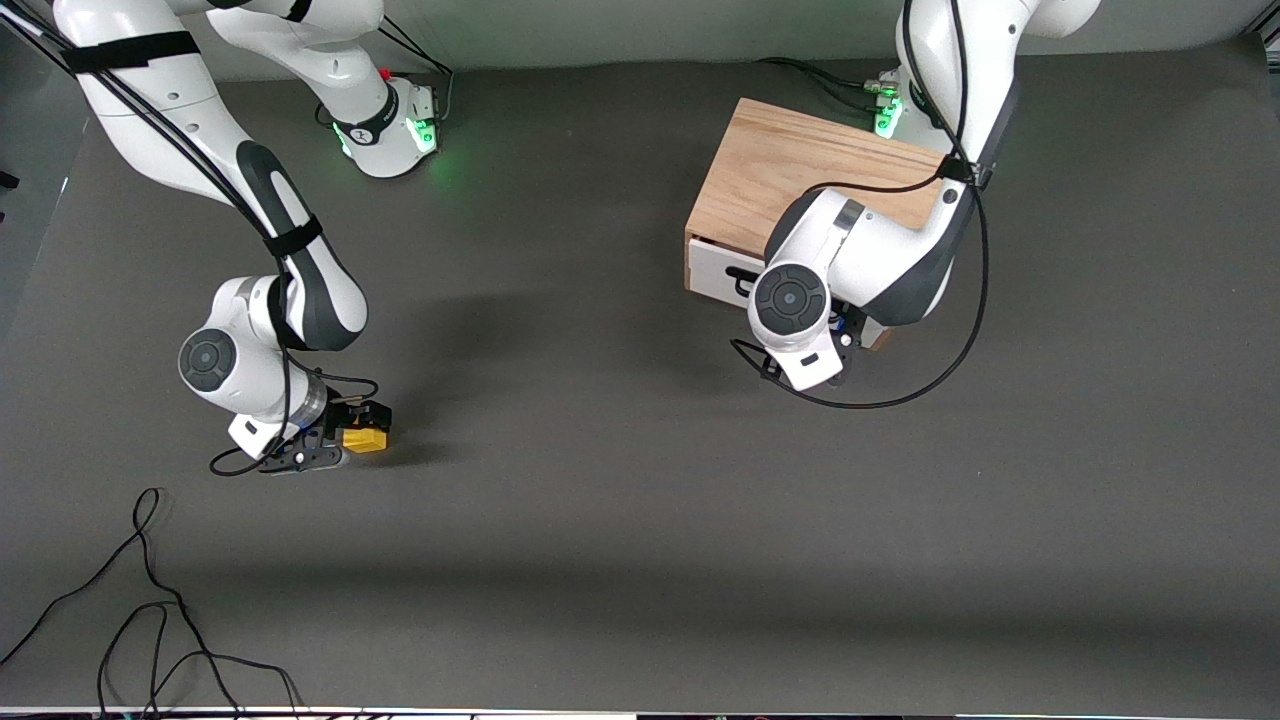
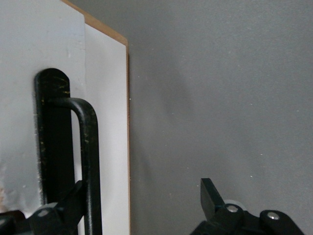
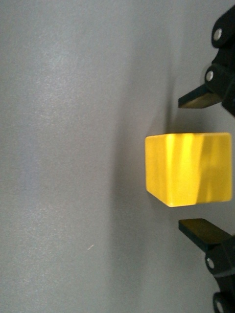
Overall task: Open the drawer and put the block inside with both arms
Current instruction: 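Pull the drawer open with the left gripper while the right gripper grasps the cube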
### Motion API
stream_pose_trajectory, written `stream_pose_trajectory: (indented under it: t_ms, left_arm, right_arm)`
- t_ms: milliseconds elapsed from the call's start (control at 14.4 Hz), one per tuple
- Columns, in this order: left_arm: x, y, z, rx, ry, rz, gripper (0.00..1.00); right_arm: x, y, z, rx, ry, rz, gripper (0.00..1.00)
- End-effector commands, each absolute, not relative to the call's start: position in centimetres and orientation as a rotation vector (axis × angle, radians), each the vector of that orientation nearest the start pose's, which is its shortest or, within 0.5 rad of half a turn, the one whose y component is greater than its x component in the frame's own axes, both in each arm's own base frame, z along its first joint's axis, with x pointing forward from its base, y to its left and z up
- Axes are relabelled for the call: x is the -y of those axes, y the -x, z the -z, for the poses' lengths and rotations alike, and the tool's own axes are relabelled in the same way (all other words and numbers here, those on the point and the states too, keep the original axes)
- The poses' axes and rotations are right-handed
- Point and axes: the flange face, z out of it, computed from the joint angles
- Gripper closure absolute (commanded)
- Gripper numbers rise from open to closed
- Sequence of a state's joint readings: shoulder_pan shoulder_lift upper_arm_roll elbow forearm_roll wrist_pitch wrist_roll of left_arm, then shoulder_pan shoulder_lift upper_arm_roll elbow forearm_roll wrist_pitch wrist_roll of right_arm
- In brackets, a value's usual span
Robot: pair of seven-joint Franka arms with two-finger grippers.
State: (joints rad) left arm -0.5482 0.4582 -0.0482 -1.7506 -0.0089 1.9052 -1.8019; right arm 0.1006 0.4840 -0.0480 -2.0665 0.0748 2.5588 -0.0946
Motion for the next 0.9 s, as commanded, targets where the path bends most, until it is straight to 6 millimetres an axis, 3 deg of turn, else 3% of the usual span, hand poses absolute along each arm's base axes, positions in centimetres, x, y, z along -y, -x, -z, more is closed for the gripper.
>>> stream_pose_trajectory:
  t_ms: [0,417,556,625,764,833]
  left_arm:
    - [37.0,-54.9,-27.4,1.652,2.419,-0.127,0.0]
    - [38.3,-57.8,-29.0,1.7,2.468,-0.092,0.0]
    - [38.6,-58.3,-29.0,1.709,2.475,-0.091,0.0]
    - [38.6,-58.9,-29.0,1.715,2.479,-0.077,0.0]
    - [39.2,-60.1,-29.3,1.735,2.502,-0.055,0.0]
    - [39.4,-60.6,-29.5,1.749,2.518,-0.041,0.0]
  right_arm:
    - [-3.1,-59.7,-18.5,0.123,3.113,0.049,0.0]
    - [-3.2,-59.6,-19.3,0.131,3.111,0.046,0.06]
    - [-3.2,-59.6,-19.4,0.135,3.11,0.049,0.14]
    - [-3.1,-59.6,-19.3,0.133,3.111,0.049,0.2]
    - [-3.1,-59.6,-19.1,0.135,3.11,0.044,0.6]
    - [-3.2,-59.6,-19.4,0.137,3.109,0.046,0.75]
